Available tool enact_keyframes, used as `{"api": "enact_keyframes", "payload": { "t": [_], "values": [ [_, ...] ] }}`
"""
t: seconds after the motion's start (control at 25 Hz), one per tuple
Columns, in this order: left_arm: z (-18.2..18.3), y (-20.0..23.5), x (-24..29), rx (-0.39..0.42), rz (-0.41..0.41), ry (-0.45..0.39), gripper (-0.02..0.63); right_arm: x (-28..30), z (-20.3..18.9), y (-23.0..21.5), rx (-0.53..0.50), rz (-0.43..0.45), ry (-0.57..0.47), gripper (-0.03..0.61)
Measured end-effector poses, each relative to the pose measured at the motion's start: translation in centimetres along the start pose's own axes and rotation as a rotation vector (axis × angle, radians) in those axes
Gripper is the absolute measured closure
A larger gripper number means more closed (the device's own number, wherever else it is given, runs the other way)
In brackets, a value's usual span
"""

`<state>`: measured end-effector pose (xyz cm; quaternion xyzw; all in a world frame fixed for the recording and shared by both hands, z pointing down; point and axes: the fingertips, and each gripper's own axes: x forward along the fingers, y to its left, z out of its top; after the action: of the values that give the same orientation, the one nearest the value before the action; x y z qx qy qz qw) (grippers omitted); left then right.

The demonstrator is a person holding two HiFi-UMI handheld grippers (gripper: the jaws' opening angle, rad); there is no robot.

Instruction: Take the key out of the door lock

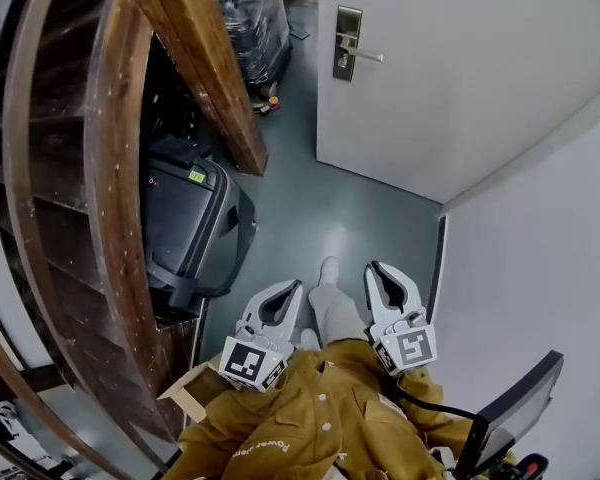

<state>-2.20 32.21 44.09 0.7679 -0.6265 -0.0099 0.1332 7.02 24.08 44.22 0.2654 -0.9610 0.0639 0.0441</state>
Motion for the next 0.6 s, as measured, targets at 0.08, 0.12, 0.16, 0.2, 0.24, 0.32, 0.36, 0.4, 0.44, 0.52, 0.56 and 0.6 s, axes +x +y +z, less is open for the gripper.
{"api": "enact_keyframes", "payload": {
  "t": [0.08, 0.12, 0.16, 0.2, 0.24, 0.32, 0.36, 0.4, 0.44, 0.52, 0.56, 0.6],
  "values": [
    [1.1, 2.3, 3.1, 0.013, -0.005, -0.009, 0.617, 3.2, 0.3, -2.4, 0.005, -0.011, -0.014, 0.546],
    [1.6, 3.5, 4.8, 0.018, -0.004, -0.012, 0.617, 5.0, 0.6, -3.8, 0.014, -0.014, -0.022, 0.546],
    [2.2, 4.8, 6.7, 0.022, -0.001, -0.012, 0.617, 6.8, 1.0, -5.2, 0.026, -0.015, -0.032, 0.549],
    [2.9, 6.2, 8.7, 0.025, 0.002, -0.011, 0.617, 8.8, 1.7, -6.6, 0.039, -0.014, -0.045, 0.548],
    [3.6, 7.6, 10.6, 0.028, 0.005, -0.007, 0.617, 10.7, 2.5, -7.8, 0.048, -0.011, -0.057, 0.548],
    [5.1, 9.7, 13.9, 0.032, 0.013, 0.0, 0.617, 13.7, 4.1, -9.7, 0.044, 0.006, -0.069, 0.548],
    [5.8, 10.7, 15.4, 0.033, 0.019, -0.002, 0.617, 15.1, 4.6, -10.6, 0.034, 0.015, -0.069, 0.548],
    [6.5, 11.6, 16.9, 0.035, 0.026, -0.007, 0.617, 16.5, 5.0, -11.6, 0.023, 0.021, -0.066, 0.548],
    [7.1, 12.6, 18.2, 0.036, 0.033, -0.011, 0.617, 17.9, 5.2, -12.6, 0.019, 0.025, -0.061, 0.548],
    [8.1, 14.2, 20.5, 0.04, 0.038, -0.009, 0.617, 20.3, 5.4, -14.3, 0.029, 0.025, -0.047, 0.548],
    [8.5, 14.9, 21.5, 0.042, 0.036, -0.006, 0.617, 21.3, 5.5, -15.0, 0.034, 0.024, -0.04, 0.546],
    [8.9, 15.6, 22.6, 0.045, 0.031, -0.002, 0.617, 22.4, 5.7, -15.7, 0.037, 0.021, -0.036, 0.547]
  ]
}}
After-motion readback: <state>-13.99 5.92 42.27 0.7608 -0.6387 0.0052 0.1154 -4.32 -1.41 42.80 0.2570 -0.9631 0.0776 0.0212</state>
